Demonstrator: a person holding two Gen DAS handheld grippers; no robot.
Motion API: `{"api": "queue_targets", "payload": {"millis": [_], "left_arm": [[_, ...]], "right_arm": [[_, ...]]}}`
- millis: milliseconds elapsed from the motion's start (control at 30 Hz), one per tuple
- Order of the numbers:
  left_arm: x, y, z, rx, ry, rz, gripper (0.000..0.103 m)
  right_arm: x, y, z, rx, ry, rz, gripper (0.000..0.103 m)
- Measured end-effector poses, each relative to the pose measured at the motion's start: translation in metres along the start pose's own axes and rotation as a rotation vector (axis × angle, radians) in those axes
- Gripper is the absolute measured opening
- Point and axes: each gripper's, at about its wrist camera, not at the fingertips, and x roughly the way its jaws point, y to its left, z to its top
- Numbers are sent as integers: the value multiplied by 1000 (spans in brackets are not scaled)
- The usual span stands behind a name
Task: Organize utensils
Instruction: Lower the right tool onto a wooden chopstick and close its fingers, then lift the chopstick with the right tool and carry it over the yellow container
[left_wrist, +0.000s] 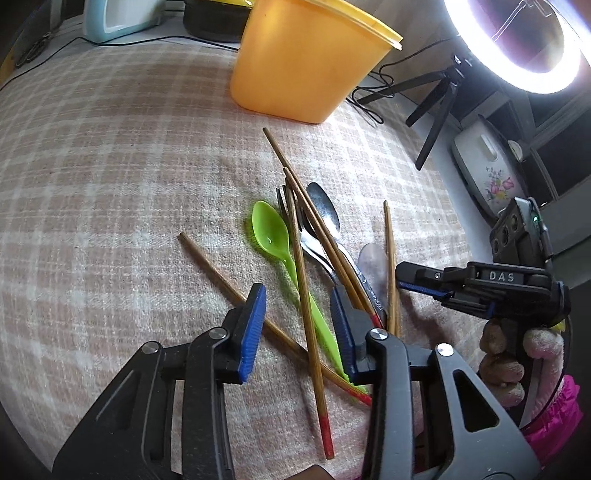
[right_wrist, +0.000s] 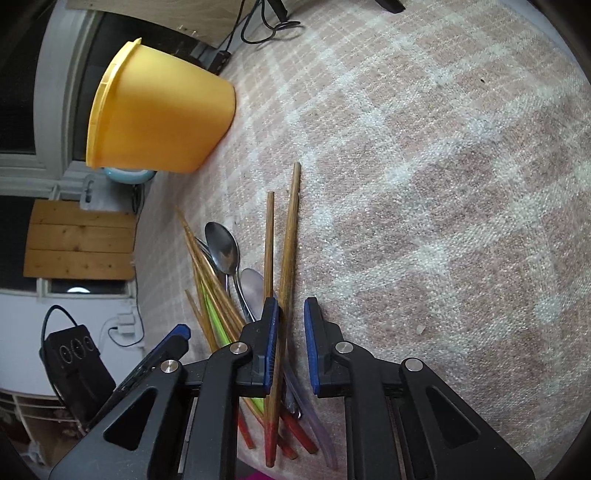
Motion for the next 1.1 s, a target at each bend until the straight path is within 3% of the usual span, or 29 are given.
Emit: {"api": "queue_targets", "payload": {"millis": [333, 433, 567, 700, 1100], "left_arm": [[15, 0, 1, -55, 8, 31, 29], [23, -2, 4, -67, 22, 39, 18], [29, 0, 6, -90, 31, 41, 13], [30, -2, 8, -92, 27, 43, 8], [12, -3, 10, -79, -25, 71, 4]], "right_arm": [[18, 27, 17, -106, 87, -57, 13], [21, 28, 19, -121, 109, -63, 13], [25, 34, 21, -146, 125, -77, 12], [29, 41, 20, -175, 126, -96, 7], [10, 51, 17, -248, 59, -87, 5]]}}
